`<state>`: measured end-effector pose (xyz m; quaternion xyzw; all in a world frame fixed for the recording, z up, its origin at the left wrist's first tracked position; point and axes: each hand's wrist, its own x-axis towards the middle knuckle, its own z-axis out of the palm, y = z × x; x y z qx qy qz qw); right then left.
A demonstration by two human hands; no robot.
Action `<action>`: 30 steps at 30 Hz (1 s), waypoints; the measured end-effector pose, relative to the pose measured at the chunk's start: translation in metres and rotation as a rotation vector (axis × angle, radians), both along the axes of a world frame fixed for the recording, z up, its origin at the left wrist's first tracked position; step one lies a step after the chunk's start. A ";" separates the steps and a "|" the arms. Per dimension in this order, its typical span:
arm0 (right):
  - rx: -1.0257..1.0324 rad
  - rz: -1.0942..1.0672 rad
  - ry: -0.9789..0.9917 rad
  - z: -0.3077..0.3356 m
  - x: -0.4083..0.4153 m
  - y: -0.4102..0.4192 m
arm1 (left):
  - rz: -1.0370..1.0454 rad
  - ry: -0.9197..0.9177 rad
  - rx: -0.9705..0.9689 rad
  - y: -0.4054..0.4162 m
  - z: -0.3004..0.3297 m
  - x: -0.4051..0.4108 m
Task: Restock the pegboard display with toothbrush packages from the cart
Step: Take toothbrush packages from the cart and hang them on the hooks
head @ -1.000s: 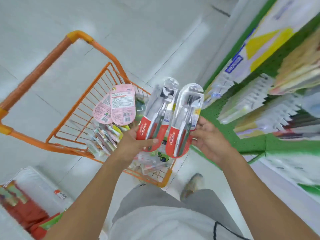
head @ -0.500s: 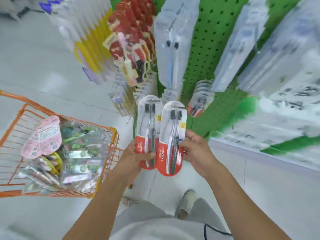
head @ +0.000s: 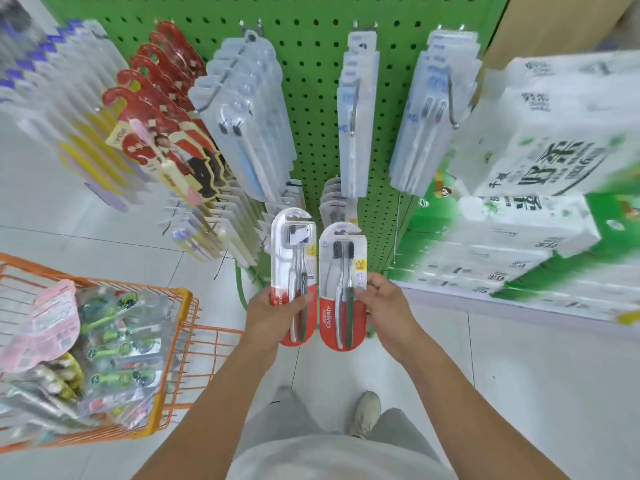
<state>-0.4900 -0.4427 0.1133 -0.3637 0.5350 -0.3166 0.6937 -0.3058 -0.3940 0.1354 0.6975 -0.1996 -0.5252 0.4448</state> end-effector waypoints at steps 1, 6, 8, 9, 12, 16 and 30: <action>-0.017 0.000 0.031 -0.004 0.000 -0.003 | 0.019 -0.051 -0.015 -0.001 0.000 0.000; -0.018 0.022 0.158 -0.021 0.015 -0.006 | 0.023 -0.170 -0.051 -0.005 0.000 0.007; -0.025 0.006 0.170 -0.029 0.021 -0.007 | 0.022 -0.158 -0.043 -0.006 -0.001 0.012; -0.025 -0.008 0.171 -0.032 0.023 -0.009 | 0.026 -0.147 -0.038 -0.007 -0.001 0.014; -0.001 -0.057 0.194 -0.033 0.029 -0.013 | 0.005 -0.128 -0.013 -0.007 -0.003 0.018; 0.050 -0.083 0.258 -0.040 0.037 -0.027 | -0.031 -0.087 0.019 -0.014 -0.001 0.019; 0.148 -0.280 0.399 -0.029 0.053 -0.064 | -0.201 0.049 -0.053 -0.034 0.006 0.028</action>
